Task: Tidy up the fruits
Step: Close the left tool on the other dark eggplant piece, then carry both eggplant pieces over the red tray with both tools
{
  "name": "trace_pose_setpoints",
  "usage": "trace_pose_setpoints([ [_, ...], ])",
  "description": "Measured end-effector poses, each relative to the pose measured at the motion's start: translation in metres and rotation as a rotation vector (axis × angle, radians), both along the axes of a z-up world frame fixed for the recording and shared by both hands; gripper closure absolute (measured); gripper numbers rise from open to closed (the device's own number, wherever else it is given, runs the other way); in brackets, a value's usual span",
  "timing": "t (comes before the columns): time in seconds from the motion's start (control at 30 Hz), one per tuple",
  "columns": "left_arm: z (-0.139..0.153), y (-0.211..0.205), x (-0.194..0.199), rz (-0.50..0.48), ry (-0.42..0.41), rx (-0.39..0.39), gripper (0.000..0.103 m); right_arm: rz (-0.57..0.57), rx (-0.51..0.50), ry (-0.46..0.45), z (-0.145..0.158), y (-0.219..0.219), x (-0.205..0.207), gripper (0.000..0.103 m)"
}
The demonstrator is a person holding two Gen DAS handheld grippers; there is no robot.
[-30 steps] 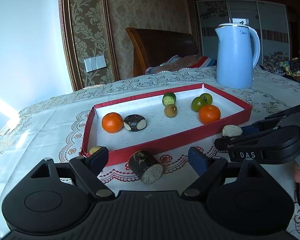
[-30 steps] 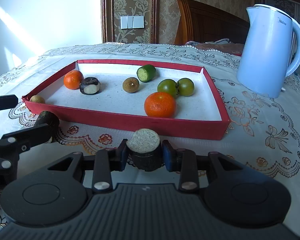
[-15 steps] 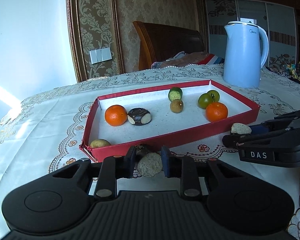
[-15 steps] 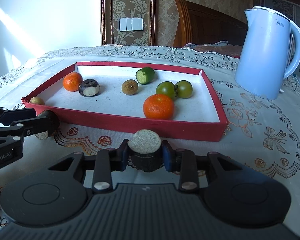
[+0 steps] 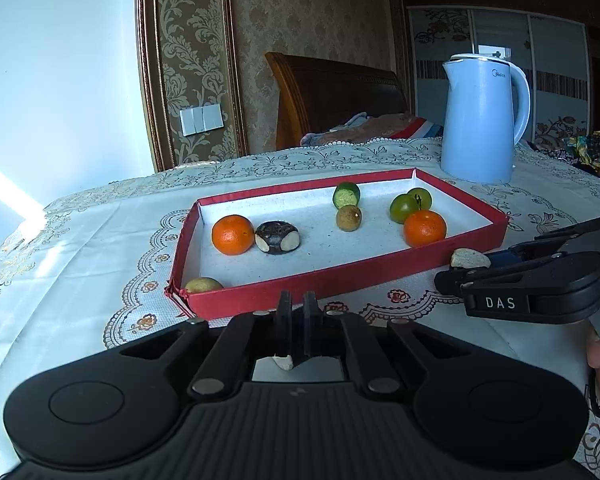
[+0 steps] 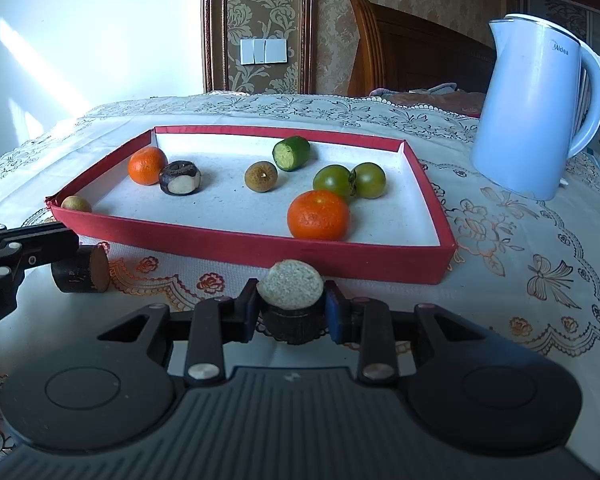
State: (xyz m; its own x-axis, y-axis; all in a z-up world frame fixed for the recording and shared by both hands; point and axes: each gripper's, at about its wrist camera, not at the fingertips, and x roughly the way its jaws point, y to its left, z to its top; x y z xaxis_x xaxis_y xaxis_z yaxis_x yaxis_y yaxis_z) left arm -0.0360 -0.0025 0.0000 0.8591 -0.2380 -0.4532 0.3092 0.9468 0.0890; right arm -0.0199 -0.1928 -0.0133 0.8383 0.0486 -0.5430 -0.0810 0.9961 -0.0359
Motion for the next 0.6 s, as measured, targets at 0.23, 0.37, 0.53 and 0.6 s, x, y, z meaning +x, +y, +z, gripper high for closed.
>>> trace_pose_setpoints([
  [0.23,0.000,0.000,-0.006,0.091,-0.006,-0.030,0.023,0.000,0.005,0.002,0.000,0.000,0.000,0.072],
  [0.37,-0.003,-0.009,-0.001,0.099,0.013,0.022,0.023,0.000,0.009,0.002,0.000,-0.001,0.000,0.072],
  [0.53,-0.013,-0.020,0.005,0.043,0.049,0.090,0.056,0.000,0.010,0.002,0.000,-0.001,0.000,0.072],
  [0.6,-0.015,-0.018,0.009,0.041,0.068,0.083,0.065,0.000,0.009,0.002,0.000,-0.001,0.000,0.072],
])
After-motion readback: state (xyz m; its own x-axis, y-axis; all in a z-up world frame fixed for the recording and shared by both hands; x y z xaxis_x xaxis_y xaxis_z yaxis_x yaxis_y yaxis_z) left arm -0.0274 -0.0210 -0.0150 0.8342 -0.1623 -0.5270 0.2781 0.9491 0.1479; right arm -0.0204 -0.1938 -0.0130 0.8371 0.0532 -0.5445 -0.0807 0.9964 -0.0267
